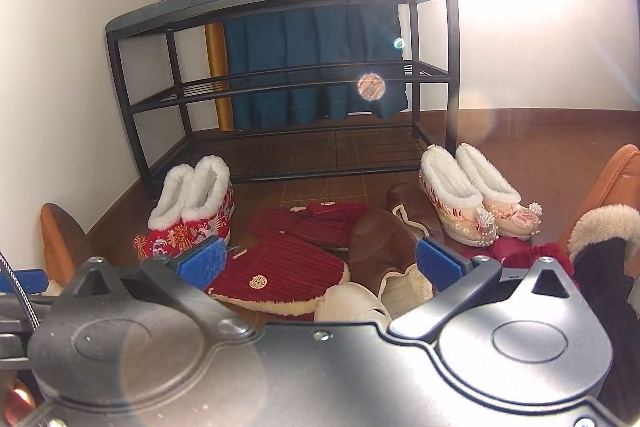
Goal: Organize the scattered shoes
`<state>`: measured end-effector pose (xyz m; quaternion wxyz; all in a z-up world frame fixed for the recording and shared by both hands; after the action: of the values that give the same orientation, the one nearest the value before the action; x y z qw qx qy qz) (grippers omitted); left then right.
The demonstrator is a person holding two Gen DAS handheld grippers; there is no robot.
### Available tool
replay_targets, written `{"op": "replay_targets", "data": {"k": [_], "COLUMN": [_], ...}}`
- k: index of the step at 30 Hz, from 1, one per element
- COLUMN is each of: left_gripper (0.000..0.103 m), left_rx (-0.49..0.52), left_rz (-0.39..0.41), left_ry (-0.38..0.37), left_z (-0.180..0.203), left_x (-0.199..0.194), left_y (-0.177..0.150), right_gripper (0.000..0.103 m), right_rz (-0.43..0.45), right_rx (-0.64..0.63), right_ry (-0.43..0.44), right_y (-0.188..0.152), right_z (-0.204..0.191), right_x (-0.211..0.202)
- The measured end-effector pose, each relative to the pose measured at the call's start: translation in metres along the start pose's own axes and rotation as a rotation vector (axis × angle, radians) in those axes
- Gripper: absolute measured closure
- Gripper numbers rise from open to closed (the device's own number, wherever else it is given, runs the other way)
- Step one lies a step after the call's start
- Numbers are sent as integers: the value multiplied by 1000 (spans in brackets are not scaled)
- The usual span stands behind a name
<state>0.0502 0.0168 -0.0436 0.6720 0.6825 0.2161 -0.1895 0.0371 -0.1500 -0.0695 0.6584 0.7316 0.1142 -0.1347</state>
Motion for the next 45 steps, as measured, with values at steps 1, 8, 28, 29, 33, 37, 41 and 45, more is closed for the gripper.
{"op": "replay_targets", "data": {"k": [1, 8, 28, 29, 33, 37, 41, 45], "left_gripper": [0, 0, 0, 0, 0, 0, 0, 0], "left_rx": [-5, -1, 10, 10, -3, -17, -17, -23], "left_rz": [-1, 13, 67, 64, 46, 26, 21, 39], "left_ry": [5, 44, 115, 114, 100, 93, 86, 38], "left_z": [-1, -5, -14, -14, -15, -15, -14, -13], "left_x": [1, 3, 3, 4, 8, 15, 20, 23], "left_y": [-1, 0, 12, 12, 11, 9, 6, 5], "right_gripper": [0, 0, 0, 0, 0, 0, 0, 0], "right_rz": [0, 14, 8, 8, 7, 3, -2, -3], "right_rx": [-1, -2, 6, 7, 11, 13, 16, 20], "right_ry": [-3, -23, -70, -69, -72, -76, -78, -78], "right_y": [1, 4, -6, -5, -5, -6, -7, -8], "right_z": [1, 7, 18, 18, 15, 15, 18, 19], "right_x": [0, -3, -1, -1, -1, 0, 1, 3]}}
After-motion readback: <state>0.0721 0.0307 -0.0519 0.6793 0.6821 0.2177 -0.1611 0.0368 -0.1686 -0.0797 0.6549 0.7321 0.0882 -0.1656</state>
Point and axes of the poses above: each gripper's, at about its wrist camera, not at the fingertips, and x roughly the way its jaws point, z to its right, y to its top, the point moved 7 cm from there along x, roughly the way its jaws point, and after that the axes turned 4 degrees about z, right-handed, at the moved point
